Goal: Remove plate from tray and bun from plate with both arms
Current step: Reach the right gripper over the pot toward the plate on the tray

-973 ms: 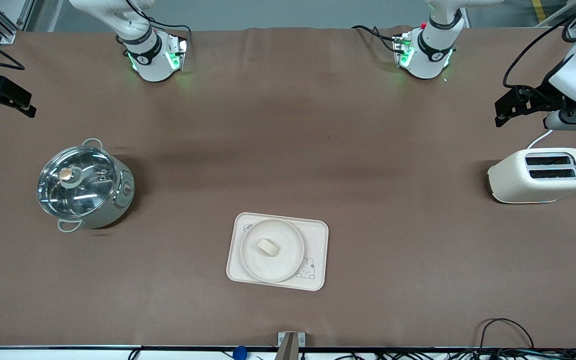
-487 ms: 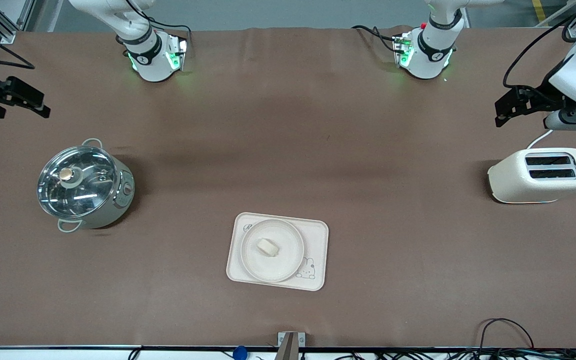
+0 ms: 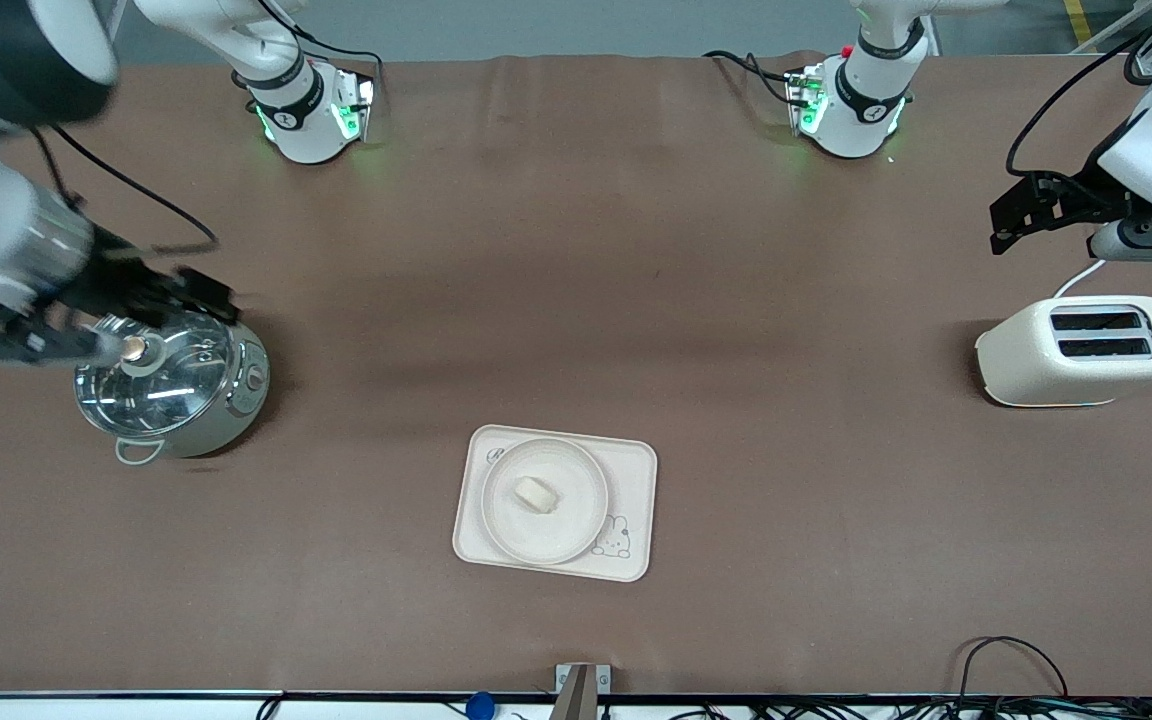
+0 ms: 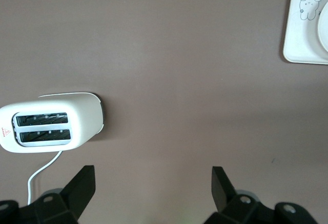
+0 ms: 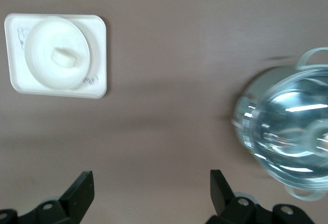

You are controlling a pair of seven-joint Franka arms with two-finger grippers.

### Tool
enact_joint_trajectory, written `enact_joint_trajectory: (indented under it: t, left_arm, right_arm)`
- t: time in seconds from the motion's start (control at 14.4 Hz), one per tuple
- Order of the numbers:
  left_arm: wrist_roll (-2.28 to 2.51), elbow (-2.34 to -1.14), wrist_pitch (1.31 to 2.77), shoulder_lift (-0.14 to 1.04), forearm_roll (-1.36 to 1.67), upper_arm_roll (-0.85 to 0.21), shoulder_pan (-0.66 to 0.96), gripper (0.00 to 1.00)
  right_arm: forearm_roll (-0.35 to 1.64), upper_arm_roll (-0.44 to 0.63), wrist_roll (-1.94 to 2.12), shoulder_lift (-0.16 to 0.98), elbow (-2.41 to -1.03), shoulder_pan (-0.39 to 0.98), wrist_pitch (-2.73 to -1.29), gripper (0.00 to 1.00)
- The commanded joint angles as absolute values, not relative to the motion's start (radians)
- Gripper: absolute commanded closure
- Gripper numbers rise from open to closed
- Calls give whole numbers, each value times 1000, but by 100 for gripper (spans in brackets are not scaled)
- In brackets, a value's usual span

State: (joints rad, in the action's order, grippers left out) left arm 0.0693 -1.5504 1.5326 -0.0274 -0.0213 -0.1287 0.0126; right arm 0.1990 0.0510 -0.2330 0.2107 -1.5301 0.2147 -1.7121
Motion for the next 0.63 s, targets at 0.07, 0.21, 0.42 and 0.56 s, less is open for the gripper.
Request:
enact_joint_trajectory:
  t: [0.07,0.21,0.42,0.56]
  left_arm:
    - [52,-1526,1516,-18,-9,-129,9,0]
    - [51,-1526,1516,-20,-8,-129,8,0]
    - [49,-1526,1516,-18,-9,-129,5,0]
    - [51,-1526,1516,-18,-9,-129,5,0]
  right_arm:
    - [273,58,-371,349,-1511,281,-1866,0]
    - [343,58,-423,408,-1509,304,-1952,0]
    - [383,58,-465,500,-1506,334,-2061,0]
    - [412,58,-504,582,-1496,367,-2161,0]
